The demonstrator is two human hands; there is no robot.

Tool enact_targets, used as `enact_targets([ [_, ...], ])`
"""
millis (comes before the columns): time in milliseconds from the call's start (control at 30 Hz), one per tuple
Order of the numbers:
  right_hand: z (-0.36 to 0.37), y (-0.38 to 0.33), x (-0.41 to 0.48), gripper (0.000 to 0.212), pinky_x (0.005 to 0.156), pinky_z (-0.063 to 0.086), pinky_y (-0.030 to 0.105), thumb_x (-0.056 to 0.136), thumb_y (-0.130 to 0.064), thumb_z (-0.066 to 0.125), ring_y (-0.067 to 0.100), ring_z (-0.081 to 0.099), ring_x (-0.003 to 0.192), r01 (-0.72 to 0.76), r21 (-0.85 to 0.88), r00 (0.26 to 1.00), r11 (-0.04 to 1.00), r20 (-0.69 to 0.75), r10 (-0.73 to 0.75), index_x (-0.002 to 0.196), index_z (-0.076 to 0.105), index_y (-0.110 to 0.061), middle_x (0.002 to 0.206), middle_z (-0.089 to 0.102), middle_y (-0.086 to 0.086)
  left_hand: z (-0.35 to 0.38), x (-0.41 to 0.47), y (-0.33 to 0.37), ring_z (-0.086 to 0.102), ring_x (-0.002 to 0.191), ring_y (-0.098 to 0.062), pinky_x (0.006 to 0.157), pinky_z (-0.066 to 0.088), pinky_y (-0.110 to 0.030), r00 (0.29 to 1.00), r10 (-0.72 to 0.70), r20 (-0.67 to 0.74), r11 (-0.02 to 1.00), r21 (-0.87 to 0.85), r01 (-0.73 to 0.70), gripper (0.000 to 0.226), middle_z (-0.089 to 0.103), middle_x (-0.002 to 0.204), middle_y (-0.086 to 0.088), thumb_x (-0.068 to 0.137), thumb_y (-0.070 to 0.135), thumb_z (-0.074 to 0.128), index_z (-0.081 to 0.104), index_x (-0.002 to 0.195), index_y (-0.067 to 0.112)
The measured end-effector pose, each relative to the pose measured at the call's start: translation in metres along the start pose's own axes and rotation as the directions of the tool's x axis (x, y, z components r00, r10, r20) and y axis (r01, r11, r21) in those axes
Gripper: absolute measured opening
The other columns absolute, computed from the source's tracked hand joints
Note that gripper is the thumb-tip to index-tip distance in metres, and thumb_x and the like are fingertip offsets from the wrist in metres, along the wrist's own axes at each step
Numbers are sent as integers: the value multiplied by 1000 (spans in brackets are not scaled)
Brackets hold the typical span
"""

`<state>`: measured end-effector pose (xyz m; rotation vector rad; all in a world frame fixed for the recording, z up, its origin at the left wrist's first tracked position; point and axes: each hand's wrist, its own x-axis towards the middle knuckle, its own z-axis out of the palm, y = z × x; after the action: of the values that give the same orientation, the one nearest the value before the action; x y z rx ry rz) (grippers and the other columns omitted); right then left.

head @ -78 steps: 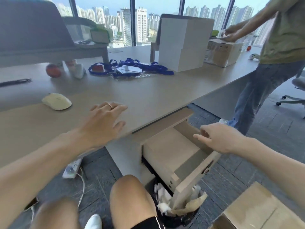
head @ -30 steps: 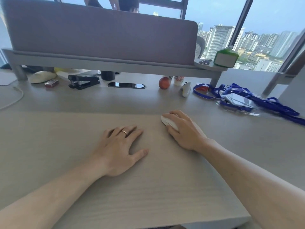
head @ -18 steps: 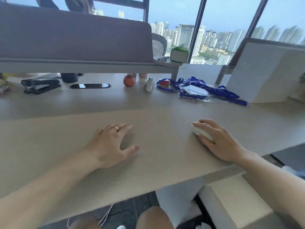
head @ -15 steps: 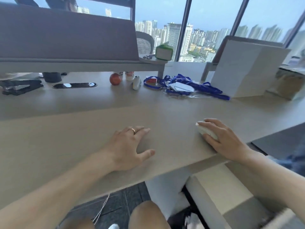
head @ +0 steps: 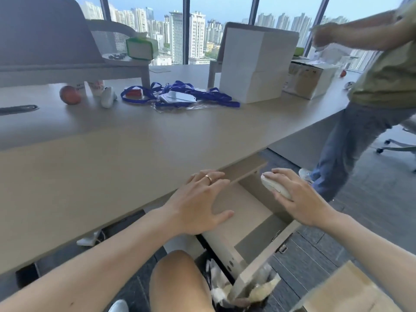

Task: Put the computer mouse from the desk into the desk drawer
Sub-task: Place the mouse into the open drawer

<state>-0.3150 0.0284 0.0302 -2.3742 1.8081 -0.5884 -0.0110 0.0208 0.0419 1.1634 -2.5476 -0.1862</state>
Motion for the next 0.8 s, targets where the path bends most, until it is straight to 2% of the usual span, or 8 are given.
enact_targets([
  [133,13,5,-3,48,109,33,25,96,-31,54,11,46,129,8,26,1000,1000,16,-9,144,51,-25,144,45,-4,22,10,10,5,150,-18,121,-4,-34,997,35,-68,990,137,-26,81,28,161,0,84,68,48,39,148,21],
  [200,20,8,-4,48,109,31,24,97,-34,53,10,45,131,7,34,1000,999,23,-7,144,49,-27,146,42,-5,30,10,11,13,150,-20,123,4,-35,990,128,-64,974,198,-113,77,33,159,-2,85,62,51,42,146,16],
  [267,29,10,-3,48,111,29,23,98,-35,51,11,42,136,4,51,999,999,35,-6,145,48,-28,148,41,-5,39,11,11,20,148,-18,122,16,-34,985,172,-22,970,177,-166,76,36,156,-1,86,58,54,40,147,15],
  [367,40,13,-3,50,116,30,31,98,-37,51,12,34,143,-18,85,997,996,83,11,147,44,-30,153,35,-4,51,14,4,17,147,-18,119,21,-39,999,-15,34,1000,27,14,79,27,160,-2,89,55,53,27,152,15],
  [467,48,14,-2,53,112,34,31,96,-42,52,17,39,139,-78,92,990,993,124,66,147,42,-34,154,30,-3,61,15,-8,16,145,-22,117,21,-41,977,-179,113,983,64,173,83,17,163,-1,91,57,47,14,155,16],
  [567,55,13,1,54,107,28,23,95,-43,55,22,41,139,-120,76,985,990,132,109,147,44,-33,152,35,4,67,16,-8,16,144,-24,115,18,-41,970,-211,119,972,131,196,88,17,163,-2,89,60,47,11,156,14],
  [633,59,13,5,52,104,28,23,94,-40,57,24,41,139,-139,63,981,988,142,129,145,48,-34,149,41,7,68,17,-4,17,142,-25,113,18,-41,972,-216,90,970,137,203,91,17,163,-1,86,62,49,13,155,14],
  [800,72,14,15,56,107,38,42,85,-37,59,30,51,125,-146,47,965,988,228,132,140,52,-34,132,57,4,75,13,-2,17,141,-23,114,18,-41,972,-230,45,966,134,223,101,17,163,1,79,67,54,13,156,15],
])
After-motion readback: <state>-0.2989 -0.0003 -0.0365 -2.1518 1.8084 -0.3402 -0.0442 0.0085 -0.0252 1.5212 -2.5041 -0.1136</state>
